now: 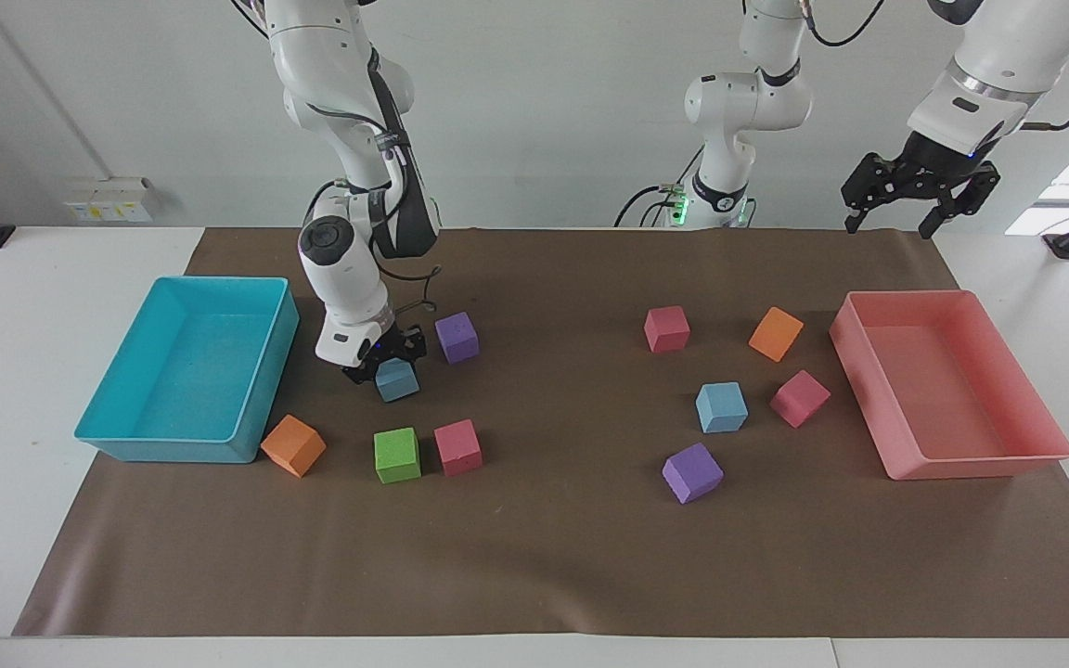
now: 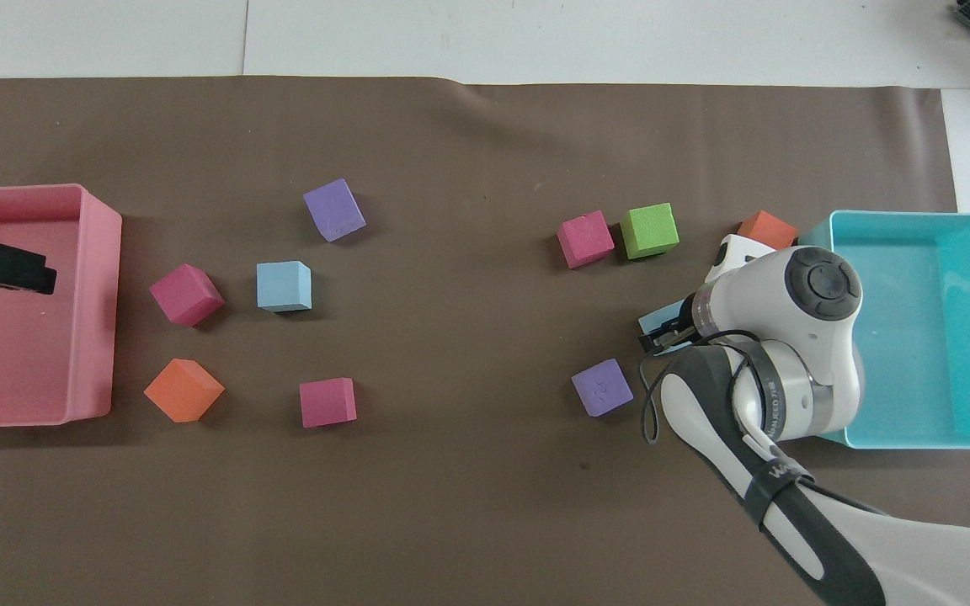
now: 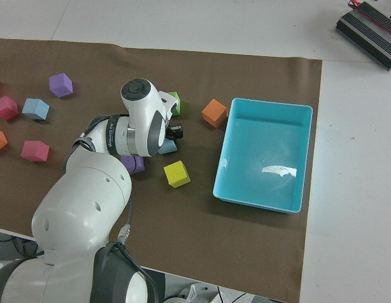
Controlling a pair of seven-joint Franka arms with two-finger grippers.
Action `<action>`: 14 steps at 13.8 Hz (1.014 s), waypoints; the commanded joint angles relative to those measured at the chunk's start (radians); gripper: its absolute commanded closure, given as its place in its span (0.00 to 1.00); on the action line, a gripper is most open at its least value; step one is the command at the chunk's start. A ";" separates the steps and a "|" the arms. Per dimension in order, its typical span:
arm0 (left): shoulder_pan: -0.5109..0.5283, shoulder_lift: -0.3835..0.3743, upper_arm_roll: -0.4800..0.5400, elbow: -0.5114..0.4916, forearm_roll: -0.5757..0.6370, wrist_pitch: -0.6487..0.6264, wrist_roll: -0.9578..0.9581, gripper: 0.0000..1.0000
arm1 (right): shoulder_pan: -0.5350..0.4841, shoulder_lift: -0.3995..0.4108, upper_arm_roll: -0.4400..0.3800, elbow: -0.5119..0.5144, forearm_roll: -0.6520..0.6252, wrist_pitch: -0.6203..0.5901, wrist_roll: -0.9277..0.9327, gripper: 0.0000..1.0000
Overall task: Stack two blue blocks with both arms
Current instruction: 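Lift the light blue cube with the right gripper toward the table center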
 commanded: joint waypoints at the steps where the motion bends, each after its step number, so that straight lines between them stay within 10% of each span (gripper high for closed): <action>1: 0.014 -0.012 -0.011 -0.007 0.008 -0.009 0.012 0.00 | -0.008 -0.059 -0.002 0.055 0.015 -0.108 0.122 1.00; 14: 0.014 -0.012 -0.011 -0.007 0.008 -0.009 0.012 0.00 | 0.220 0.083 0.008 0.358 -0.002 -0.265 0.659 1.00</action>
